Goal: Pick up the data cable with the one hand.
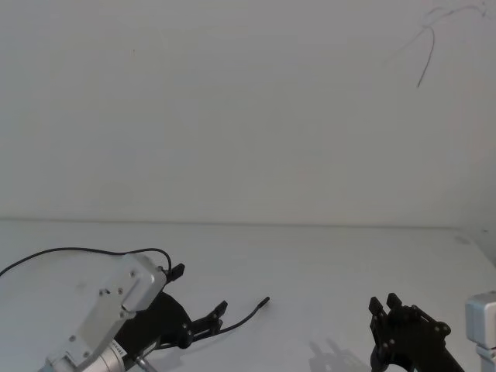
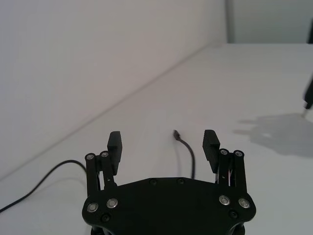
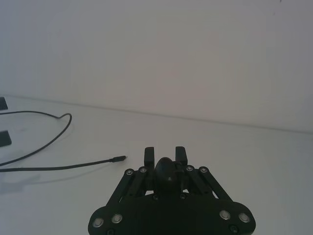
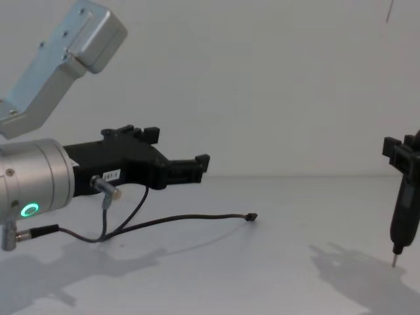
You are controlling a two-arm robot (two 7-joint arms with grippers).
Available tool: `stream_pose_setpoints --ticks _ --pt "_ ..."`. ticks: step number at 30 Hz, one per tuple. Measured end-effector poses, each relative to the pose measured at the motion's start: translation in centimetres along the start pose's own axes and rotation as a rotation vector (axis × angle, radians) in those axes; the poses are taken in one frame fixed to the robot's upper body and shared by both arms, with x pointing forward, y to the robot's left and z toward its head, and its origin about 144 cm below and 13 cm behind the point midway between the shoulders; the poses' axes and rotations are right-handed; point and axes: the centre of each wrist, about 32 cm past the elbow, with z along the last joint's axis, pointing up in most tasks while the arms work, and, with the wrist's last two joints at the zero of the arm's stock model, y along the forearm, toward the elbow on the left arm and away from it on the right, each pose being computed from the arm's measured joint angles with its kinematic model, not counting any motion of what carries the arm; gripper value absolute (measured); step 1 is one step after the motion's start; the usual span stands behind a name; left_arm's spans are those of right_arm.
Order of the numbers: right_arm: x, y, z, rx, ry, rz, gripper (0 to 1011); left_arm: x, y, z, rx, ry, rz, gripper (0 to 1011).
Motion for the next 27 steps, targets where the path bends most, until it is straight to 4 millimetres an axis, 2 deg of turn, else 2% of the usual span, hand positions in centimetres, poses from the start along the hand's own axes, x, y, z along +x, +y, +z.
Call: stream_pose_setpoints --ticks 13,27 --pt "0.0 0.0 0.0 0.0 0.0 0.0 251 1.9 -0.1 -1.0 0.087 0.024 -0.172 1001" --pt "0.0 0.0 0.0 0.0 0.0 0.0 251 2.2 -1.3 -2.0 0.111 0.061 -0.227 1001"
